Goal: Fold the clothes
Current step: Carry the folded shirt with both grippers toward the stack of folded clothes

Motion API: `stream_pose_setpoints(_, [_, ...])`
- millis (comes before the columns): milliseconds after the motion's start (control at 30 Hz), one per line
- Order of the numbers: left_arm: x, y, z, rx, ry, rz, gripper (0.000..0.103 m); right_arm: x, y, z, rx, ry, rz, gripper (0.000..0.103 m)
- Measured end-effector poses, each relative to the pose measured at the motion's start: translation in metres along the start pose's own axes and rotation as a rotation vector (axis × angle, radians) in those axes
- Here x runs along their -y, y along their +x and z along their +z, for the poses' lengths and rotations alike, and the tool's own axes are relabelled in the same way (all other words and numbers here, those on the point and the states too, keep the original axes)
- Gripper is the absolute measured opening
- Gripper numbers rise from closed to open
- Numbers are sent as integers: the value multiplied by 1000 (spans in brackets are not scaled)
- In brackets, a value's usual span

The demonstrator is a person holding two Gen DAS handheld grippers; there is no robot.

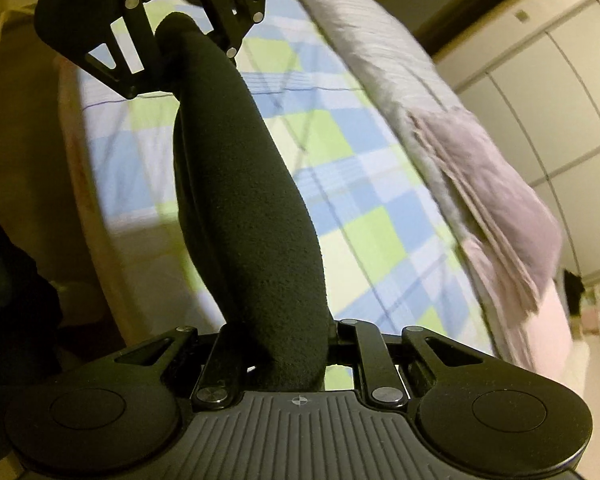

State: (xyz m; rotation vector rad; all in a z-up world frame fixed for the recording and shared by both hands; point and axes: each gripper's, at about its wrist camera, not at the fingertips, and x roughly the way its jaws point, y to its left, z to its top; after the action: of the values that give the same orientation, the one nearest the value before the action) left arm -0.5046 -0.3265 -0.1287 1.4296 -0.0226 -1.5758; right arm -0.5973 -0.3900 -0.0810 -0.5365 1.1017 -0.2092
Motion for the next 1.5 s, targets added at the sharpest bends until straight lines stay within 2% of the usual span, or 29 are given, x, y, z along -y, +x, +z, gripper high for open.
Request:
stream_pose_setpoints(300, [-10,2,52,66,86,18,12,32,-38,-29,-24,90,-100,14])
stream_pose_setpoints(500, [-8,7,77,86,127,11,12,40,-56,-51,-42,146,-127,14])
stream_pose_setpoints(1100, [-1,19,121,126,186,-18,12,49,-67,-89,-74,230,-155,14])
stream_pose_setpoints(1500, [-4,39,145,217,262,-65,12,53,-76,-109,-146,303,-199,14])
